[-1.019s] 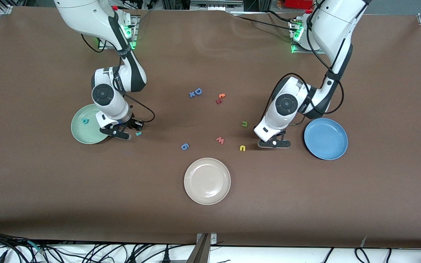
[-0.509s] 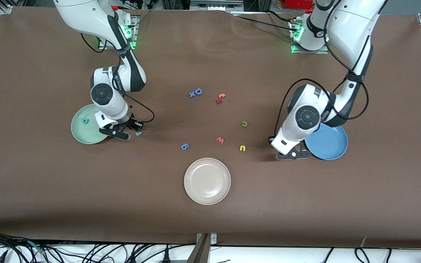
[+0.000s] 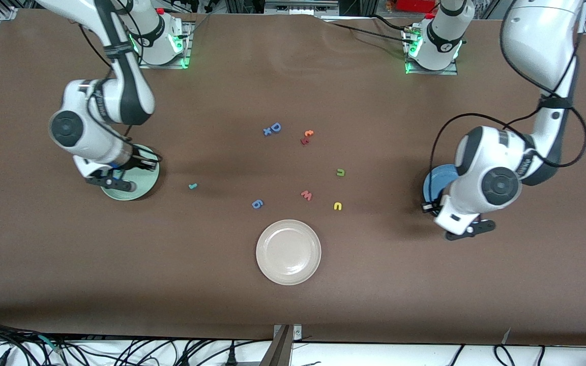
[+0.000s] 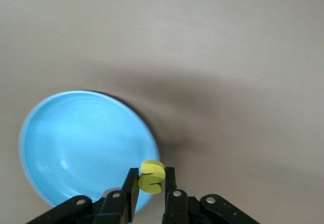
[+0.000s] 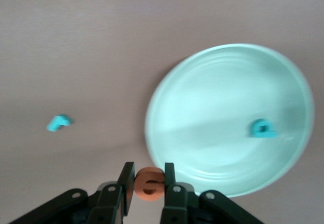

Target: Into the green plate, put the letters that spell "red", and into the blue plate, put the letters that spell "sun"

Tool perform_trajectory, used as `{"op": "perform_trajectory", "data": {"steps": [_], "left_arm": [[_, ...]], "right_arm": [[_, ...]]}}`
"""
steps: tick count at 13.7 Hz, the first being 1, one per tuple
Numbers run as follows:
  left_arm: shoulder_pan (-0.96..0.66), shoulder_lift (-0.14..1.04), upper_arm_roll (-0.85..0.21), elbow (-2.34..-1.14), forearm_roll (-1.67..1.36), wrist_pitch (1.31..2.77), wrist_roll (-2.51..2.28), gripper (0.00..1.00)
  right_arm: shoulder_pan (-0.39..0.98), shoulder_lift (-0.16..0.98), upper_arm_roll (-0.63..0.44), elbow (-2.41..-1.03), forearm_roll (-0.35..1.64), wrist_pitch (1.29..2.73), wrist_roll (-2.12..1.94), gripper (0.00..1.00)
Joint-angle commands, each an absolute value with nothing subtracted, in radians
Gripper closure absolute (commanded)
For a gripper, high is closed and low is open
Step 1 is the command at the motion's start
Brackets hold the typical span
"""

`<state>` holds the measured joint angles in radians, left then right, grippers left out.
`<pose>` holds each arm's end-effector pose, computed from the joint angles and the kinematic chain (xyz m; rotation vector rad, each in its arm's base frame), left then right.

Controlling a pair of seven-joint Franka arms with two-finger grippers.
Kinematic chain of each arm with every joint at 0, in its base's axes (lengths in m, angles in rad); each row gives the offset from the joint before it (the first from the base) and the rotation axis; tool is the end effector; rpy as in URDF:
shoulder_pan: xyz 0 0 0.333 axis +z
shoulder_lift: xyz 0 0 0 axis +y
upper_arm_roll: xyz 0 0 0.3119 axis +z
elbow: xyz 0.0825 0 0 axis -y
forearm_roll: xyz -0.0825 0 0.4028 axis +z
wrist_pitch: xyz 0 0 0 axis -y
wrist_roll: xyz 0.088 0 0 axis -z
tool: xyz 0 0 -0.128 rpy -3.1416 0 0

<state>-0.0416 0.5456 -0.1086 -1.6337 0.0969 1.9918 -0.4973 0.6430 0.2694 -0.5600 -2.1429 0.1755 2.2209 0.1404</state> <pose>0.6674 -0.0869 0.2538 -3.0108 -0.4701 0.2527 0.5565 0.0517 0.2461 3.0959 -0.2610 -0.2184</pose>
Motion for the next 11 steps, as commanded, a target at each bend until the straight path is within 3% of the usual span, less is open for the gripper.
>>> {"op": "perform_trajectory", "data": {"steps": [1, 2, 3, 4, 5, 7, 8, 9, 10, 11], "left_arm": [[0.023, 0.554, -0.121, -1.632, 0.121, 1.927, -0.47, 0.79], [0.037, 0.56, -0.121, -1.641, 0.121, 1.922, -0.441, 0.79], [0.055, 0.567, -0.121, -1.644, 0.121, 1.921, -0.422, 0.79], [0.06, 0.581, -0.121, -1.644, 0.123, 1.916, -0.41, 0.79], [0.063, 0.594, -0.12, -1.644, 0.123, 1.907, -0.394, 0.79], [0.075, 0.617, -0.12, -1.641, 0.132, 1.875, -0.347, 0.76], [0.075, 0.62, -0.12, -1.638, 0.133, 1.868, -0.328, 0.58], [0.075, 0.618, -0.12, -1.638, 0.135, 1.867, -0.322, 0.21], [0.075, 0.617, -0.12, -1.638, 0.135, 1.867, -0.318, 0.0], [0.072, 0.614, -0.12, -1.638, 0.135, 1.867, -0.319, 0.0]], "right_arm": [[0.644, 0.284, -0.606, -2.166, 0.187, 2.221, 0.026, 0.92], [0.643, 0.293, -0.607, -2.167, 0.187, 2.226, 0.02, 0.86], [0.641, 0.296, -0.607, -2.168, 0.187, 2.229, 0.02, 0.72], [0.641, 0.296, -0.607, -2.168, 0.187, 2.229, 0.02, 0.3], [0.641, 0.295, -0.607, -2.168, 0.187, 2.227, 0.02, 0.13], [0.643, 0.295, -0.604, -2.164, 0.19, 2.229, 0.037, 0.02], [0.647, 0.295, -0.601, -2.164, 0.192, 2.233, 0.043, 0.02], [0.649, 0.295, -0.594, -2.164, 0.201, 2.243, 0.063, 0.02], [0.655, 0.296, -0.571, -2.163, 0.231, 2.258, 0.095, 0.02], [0.657, 0.299, -0.54, -2.161, 0.259, 2.285, 0.127, 0.02]]}}
